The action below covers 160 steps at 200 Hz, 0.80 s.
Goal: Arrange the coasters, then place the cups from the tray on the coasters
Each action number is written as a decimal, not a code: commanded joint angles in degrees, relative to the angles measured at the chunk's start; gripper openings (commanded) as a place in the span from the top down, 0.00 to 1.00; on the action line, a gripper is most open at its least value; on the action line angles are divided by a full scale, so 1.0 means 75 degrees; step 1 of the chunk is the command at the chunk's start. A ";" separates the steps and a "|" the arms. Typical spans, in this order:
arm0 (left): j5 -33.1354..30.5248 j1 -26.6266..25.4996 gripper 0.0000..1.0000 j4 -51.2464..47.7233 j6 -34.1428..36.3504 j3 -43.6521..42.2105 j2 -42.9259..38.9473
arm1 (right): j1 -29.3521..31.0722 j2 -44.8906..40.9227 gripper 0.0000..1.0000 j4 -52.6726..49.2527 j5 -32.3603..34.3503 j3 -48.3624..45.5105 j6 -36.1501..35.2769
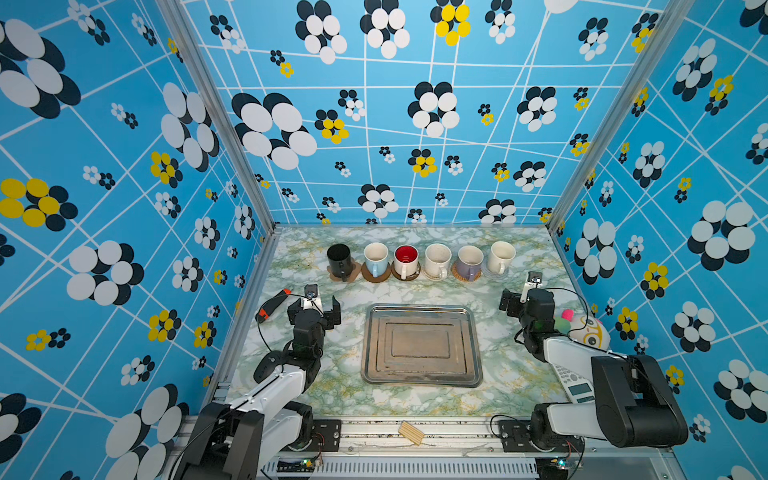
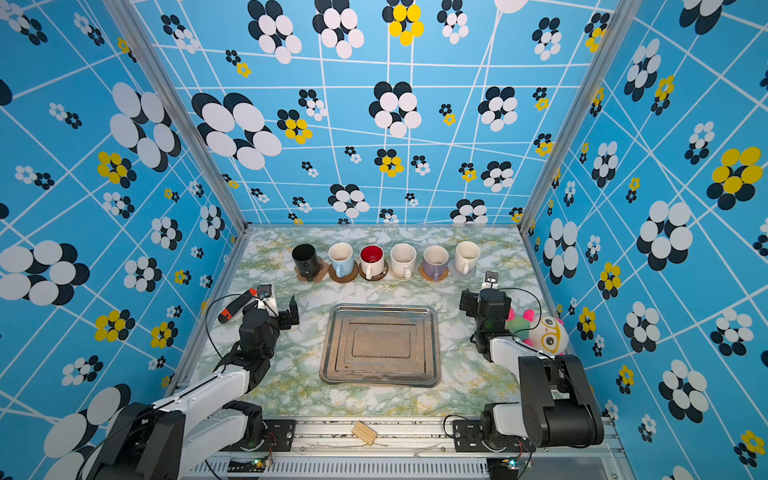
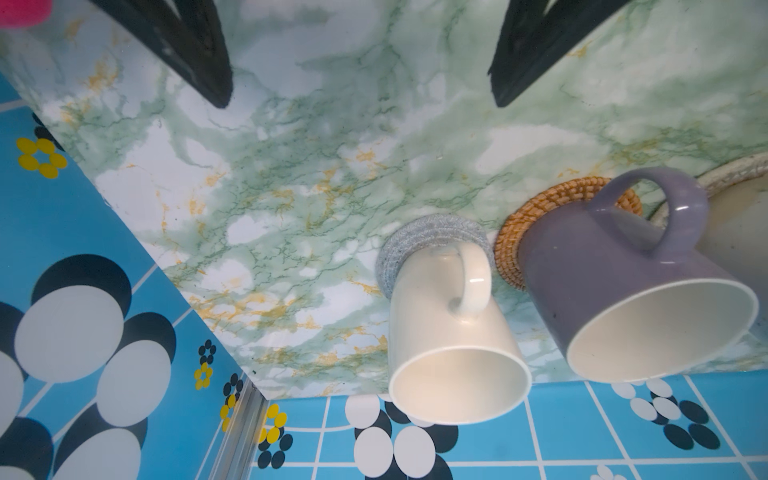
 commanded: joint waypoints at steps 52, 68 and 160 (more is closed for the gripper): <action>0.0510 0.0418 0.01 0.2022 0.0272 -0.0097 0.1147 | -0.0196 0.0833 0.01 0.1926 -0.0600 -0.0155 -0.0109; 0.0732 0.0545 0.01 0.2138 0.0193 -0.0109 0.1202 | -0.0219 0.1263 0.01 0.2333 -0.0720 -0.0178 -0.0105; 0.1644 0.0902 0.01 0.3553 0.0213 0.0346 0.3413 | -0.0305 0.1398 0.01 0.2350 -0.1058 -0.0137 -0.0187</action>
